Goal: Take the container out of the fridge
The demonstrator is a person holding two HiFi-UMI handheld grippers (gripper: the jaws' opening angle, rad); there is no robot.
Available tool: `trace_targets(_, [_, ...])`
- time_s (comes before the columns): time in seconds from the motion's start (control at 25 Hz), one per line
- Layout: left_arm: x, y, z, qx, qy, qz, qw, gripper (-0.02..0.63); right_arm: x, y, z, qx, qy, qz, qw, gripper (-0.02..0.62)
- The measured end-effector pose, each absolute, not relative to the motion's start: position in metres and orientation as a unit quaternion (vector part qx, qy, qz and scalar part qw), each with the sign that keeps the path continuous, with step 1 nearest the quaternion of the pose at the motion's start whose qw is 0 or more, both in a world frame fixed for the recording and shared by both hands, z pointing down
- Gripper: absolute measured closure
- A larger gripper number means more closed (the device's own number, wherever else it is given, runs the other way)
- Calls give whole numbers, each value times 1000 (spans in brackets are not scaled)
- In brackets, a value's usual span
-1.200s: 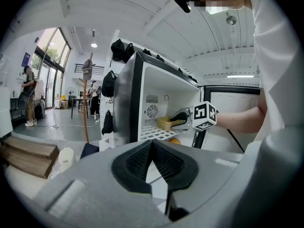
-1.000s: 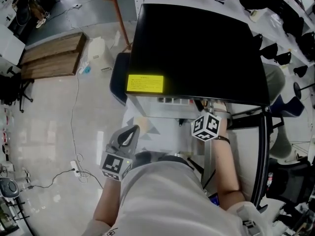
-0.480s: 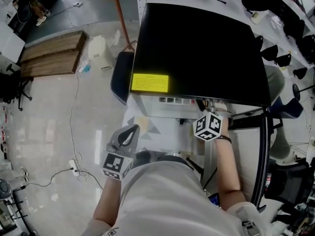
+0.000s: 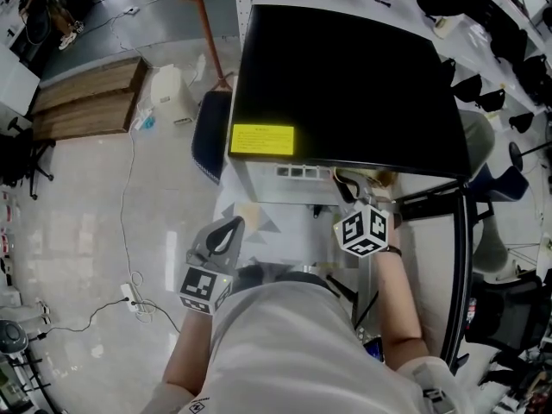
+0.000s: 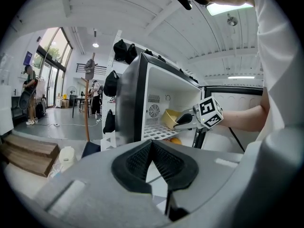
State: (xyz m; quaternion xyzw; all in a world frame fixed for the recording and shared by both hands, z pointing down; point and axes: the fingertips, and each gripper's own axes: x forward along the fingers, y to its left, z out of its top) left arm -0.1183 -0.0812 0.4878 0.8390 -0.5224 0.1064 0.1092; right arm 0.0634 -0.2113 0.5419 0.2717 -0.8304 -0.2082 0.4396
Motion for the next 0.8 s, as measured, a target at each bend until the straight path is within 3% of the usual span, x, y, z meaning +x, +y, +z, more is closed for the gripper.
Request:
trace_targets(0.44, [-99,-85,481,863,-486,98,97,597,40,-163,481,295,-899,-134,294,578])
trace_targets(0.8, [-71,-96,470,888,-443,81,87,597,45,-131,455,327,-937,11,119,578])
